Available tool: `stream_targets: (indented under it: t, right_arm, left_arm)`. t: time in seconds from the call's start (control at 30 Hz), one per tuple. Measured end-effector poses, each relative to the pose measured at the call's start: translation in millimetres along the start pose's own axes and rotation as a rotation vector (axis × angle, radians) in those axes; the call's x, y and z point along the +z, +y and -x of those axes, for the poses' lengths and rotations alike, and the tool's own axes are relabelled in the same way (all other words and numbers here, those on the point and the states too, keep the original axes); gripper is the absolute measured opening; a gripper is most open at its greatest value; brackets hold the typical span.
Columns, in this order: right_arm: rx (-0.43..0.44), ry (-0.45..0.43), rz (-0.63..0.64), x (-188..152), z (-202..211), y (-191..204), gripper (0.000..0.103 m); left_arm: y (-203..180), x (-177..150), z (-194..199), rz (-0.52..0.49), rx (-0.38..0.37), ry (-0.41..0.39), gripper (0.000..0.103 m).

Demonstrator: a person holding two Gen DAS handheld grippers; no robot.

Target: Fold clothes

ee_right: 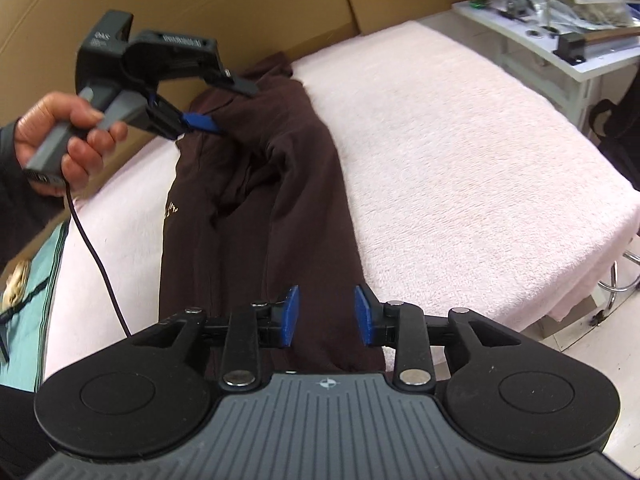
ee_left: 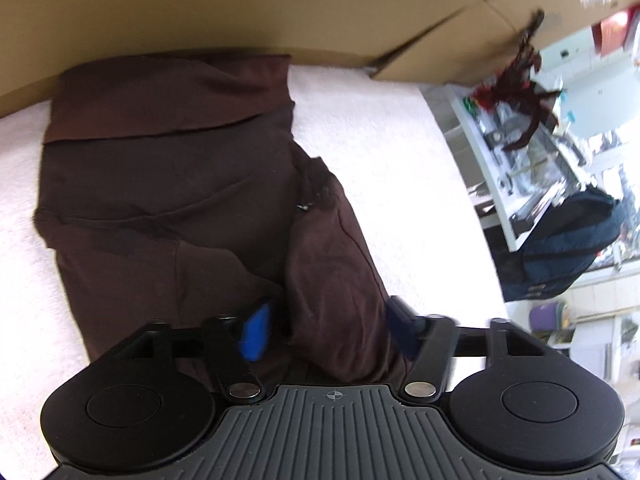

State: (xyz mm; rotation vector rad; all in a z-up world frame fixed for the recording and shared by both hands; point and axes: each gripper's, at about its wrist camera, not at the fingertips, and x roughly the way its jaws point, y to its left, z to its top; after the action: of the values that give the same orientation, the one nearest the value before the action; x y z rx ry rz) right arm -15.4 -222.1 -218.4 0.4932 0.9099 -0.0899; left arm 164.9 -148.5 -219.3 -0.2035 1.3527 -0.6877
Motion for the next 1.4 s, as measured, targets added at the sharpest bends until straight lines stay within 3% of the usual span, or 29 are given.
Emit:
stream_targets:
  t: [0.07, 0.1, 0.23, 0.47, 0.57, 0.67, 0.73, 0.77, 0.8, 0.9, 1.03, 1.1, 1.2, 1.33, 1.4]
  right_arm:
    - [-0.015, -0.004, -0.005, -1.0, 3.1, -1.9, 0.036]
    - [-0.026, -0.002, 0.000, -2.5, 4.5, -2.0, 0.036]
    - [-0.065, 0.017, 0.024, -13.3, 5.6, -2.4, 0.036]
    - [-0.067, 0.042, -0.002, -27.5, -0.7, -4.8, 0.040]
    - [-0.069, 0.051, 0.000, -27.0, -6.2, -3.8, 0.040]
    - [-0.060, 0.050, 0.013, -23.7, -9.1, 1.0, 0.040]
    - [-0.052, 0.045, 0.027, -20.6, -9.9, 5.7, 0.040]
    - [-0.046, 0.038, 0.032, -18.2, -10.0, 7.9, 0.040]
    - [-0.038, 0.029, 0.033, -15.8, -9.9, 9.9, 0.040]
    - [0.008, 0.008, 0.023, -9.2, -11.7, 14.3, 0.040]
    - [0.093, 0.033, -0.022, -4.5, -28.8, 17.1, 0.039]
    - [0.108, 0.076, -0.062, -6.4, -43.7, 16.4, 0.039]
    - [0.189, 0.140, -0.110, -16.9, -57.2, 22.6, 0.041]
    - [0.200, 0.162, -0.057, -25.8, -44.8, 31.8, 0.044]
    - [0.206, 0.162, -0.092, -29.1, -35.4, 21.3, 0.044]
  left_arm:
    - [-1.1, 3.1, 1.9, -0.019, -0.008, -0.012, 0.014]
    - [-1.7, 4.7, 2.8, -0.029, -0.012, -0.018, 0.012]
    - [0.2, 15.1, 14.0, -0.101, 0.020, -0.044, 0.008]
    - [26.5, 17.1, 17.7, -0.119, 0.123, -0.025, 0.006]
    - [28.4, 13.8, 26.1, -0.111, 0.142, -0.052, 0.006]
    - [29.8, 10.5, 36.6, -0.098, 0.153, -0.084, 0.015]
    - [30.7, 8.3, 43.6, -0.089, 0.161, -0.105, 0.041]
    - [31.1, 7.2, 47.0, -0.085, 0.165, -0.116, 0.050]
    - [31.6, 6.1, 50.5, -0.081, 0.169, -0.127, 0.053]
    - [27.8, 1.6, 62.1, -0.082, 0.169, -0.161, 0.053]
    - [-7.6, -10.9, 77.6, -0.166, 0.097, -0.201, 0.053]
    - [-30.7, -17.4, 65.7, -0.230, 0.049, -0.165, 0.056]
    - [-51.6, -28.5, 25.8, -0.274, 0.045, -0.088, 0.058]
    - [-47.6, -40.8, -18.9, -0.283, 0.095, -0.015, 0.057]
    - [-39.3, -44.0, -26.0, -0.282, 0.084, -0.008, 0.054]
